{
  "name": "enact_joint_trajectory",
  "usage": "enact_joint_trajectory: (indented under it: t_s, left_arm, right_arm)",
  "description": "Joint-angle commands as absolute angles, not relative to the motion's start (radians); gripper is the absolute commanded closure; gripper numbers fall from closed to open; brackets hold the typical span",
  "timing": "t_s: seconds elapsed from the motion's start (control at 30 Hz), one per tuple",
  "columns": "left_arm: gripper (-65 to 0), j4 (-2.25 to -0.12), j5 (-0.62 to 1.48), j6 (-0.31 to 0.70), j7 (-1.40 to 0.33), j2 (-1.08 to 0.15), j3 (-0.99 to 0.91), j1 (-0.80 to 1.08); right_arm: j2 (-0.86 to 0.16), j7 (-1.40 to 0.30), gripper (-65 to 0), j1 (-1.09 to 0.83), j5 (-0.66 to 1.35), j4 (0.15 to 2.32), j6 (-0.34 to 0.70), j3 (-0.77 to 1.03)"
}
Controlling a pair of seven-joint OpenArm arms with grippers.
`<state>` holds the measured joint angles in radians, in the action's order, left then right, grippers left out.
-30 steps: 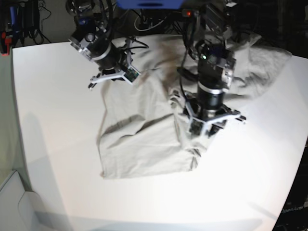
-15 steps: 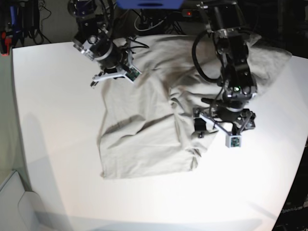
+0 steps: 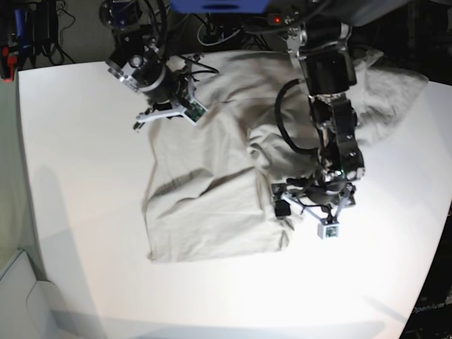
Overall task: Layout the t-shirt on the table in an organized manner, then fold the t-shirt properly
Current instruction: 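Pull the held hem with the left gripper back outward, unfolding the shirt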
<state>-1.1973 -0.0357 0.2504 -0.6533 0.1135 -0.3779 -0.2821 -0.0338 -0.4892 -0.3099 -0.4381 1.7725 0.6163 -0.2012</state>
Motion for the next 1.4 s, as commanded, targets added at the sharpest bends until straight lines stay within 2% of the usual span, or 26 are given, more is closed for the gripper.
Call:
enact_joint_trajectory:
  t_s: [0.0,0.07,0.17,0.23,0.33,0.37,0.47,0.53,0.67,0.87,1.27,1.37]
  left_arm:
    - [-62.3,-1.188,-0.028,0.252,-0.634,0.113,-0.374,-0.317]
    - [-57.6,-1.156,-0.028,0.252,-0.625,0.114,-0.374,-0.329]
    - [-43.8,-1.136,-0.028,0.252,-0.576,0.114,-0.369,-0.329]
    - [-28.9,-1.135,-0.028,0.252,-0.565,0.114,-0.367,-0.329]
    - [-3.2,-1.145,-0.028,0.252,-0.567,0.116,-0.367,-0.329]
    - [0.0,-1.148,-0.028,0.252,-0.567,0.116,-0.369,-0.329]
    - [-2.5,-1.155,-0.028,0.252,-0.567,0.116,-0.371,-0.335]
    - [0.0,-1.194,-0.028,0.252,-0.567,0.116,-0.369,-0.335]
    - [-0.4,-1.323,-0.038,0.252,-0.567,0.134,-0.367,-0.335]
    - [-0.4,-1.452,-0.038,0.252,-0.568,0.094,-0.366,-0.38]
    - [-1.0,-1.25,-0.039,0.252,-0.568,-0.039,-0.308,-0.512]
    - [-4.5,-1.248,-0.039,0.252,-0.568,-0.059,-0.274,-0.507]
  right_arm:
    - [-0.033,-0.469,0.0,-0.3,-0.429,1.79,0.621,-0.202]
    - [-0.035,-0.469,0.0,-0.3,-0.429,1.79,0.621,-0.202]
    - [-0.035,-0.469,0.0,-0.3,-0.429,1.79,0.621,-0.202]
    - [-0.035,-0.469,0.0,-0.298,-0.429,1.79,0.621,-0.202]
    - [-0.035,-0.469,0.0,-0.288,-0.429,1.79,0.621,-0.202]
    - [-0.035,-0.469,0.0,-0.286,-0.429,1.788,0.621,-0.202]
    - [-0.035,-0.469,0.0,-0.285,-0.429,1.774,0.621,-0.202]
    - [-0.035,-0.469,0.0,-0.285,-0.429,1.764,0.621,-0.202]
    - [-0.035,-0.469,0.0,-0.266,-0.429,1.728,0.621,-0.202]
    - [-0.036,-0.469,0.0,-0.263,-0.429,1.722,0.621,-0.202]
    - [-0.035,-0.469,0.0,-0.263,-0.429,1.719,0.621,-0.249]
    - [-0.035,-0.469,0.0,-0.263,-0.429,1.719,0.621,-0.259]
